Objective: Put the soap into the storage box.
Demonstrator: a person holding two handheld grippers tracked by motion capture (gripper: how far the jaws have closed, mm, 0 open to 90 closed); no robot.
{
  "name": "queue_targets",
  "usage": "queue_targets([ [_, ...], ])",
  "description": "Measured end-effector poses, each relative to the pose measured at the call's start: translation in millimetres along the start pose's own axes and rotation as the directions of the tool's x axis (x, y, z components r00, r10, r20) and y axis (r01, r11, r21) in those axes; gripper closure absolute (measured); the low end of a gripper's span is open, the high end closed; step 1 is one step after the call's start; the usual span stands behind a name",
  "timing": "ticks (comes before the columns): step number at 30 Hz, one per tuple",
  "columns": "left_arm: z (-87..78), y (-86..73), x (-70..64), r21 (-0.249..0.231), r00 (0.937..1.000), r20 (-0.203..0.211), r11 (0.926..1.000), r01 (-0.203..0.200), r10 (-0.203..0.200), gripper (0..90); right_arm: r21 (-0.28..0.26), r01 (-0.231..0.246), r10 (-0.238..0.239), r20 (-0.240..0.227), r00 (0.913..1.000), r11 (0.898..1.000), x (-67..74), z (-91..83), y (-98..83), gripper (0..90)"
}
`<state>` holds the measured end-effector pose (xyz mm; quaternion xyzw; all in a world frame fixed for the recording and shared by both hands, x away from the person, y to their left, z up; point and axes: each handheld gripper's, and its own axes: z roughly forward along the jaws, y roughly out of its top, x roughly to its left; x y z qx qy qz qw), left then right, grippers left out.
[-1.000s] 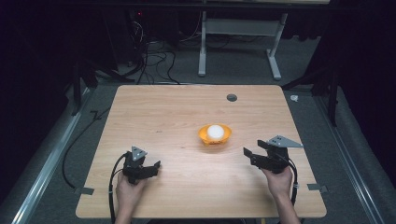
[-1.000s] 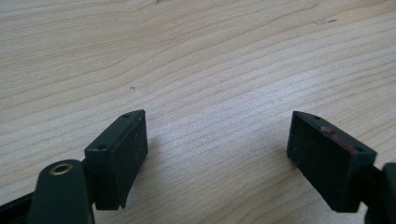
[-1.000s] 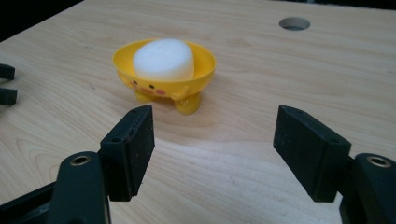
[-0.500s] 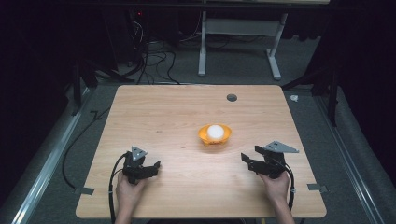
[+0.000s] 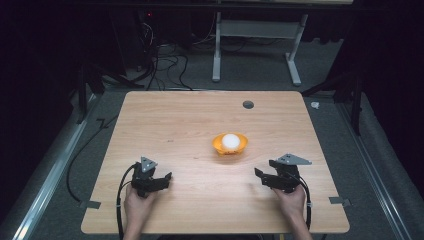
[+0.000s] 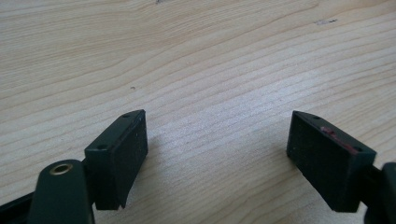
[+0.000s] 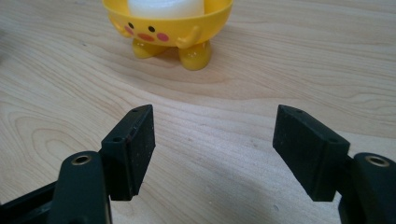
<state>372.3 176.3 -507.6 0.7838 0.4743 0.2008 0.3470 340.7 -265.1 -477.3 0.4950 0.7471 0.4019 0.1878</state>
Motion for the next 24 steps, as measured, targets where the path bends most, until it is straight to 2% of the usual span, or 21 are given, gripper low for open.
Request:
queue_targets([
  [6, 0.0, 0.0, 0.1, 0.000, 1.0000, 0.000, 1.0000, 0.000, 0.000, 21.0, 0.044, 0.022, -0.023, 0.030, 0.9993, 0.999, 1.9, 7.5, -3.4, 30.1],
  [11, 0.0, 0.0, 0.0, 0.000, 1.0000, -0.001, 1.0000, 0.000, 0.000, 21.0, 0.077, 0.029, -0.032, 0.029, 0.9991, 0.997, 2.7, 15.7, -9.1, 28.8],
  [14, 0.0, 0.0, 0.0, 0.000, 1.0000, -0.001, 1.0000, 0.001, -0.001, 21.0, 0.117, 0.042, -0.047, 0.034, 0.9983, 0.992, 2.8, 21.8, -11.3, 27.8],
  [20, 0.0, 0.0, 0.0, 0.000, 1.0000, -0.001, 1.0000, 0.001, -0.001, 21.0, 0.120, 0.094, -0.104, 0.078, 0.9915, 0.988, 8.7, 25.6, -13.3, 26.9],
  [24, 0.0, 0.0, 0.0, 0.000, 1.0000, -0.001, 1.0000, 0.001, -0.001, 21.0, 0.119, 0.092, -0.102, 0.077, 0.9918, 0.989, 9.0, 26.1, -13.2, 26.7],
])
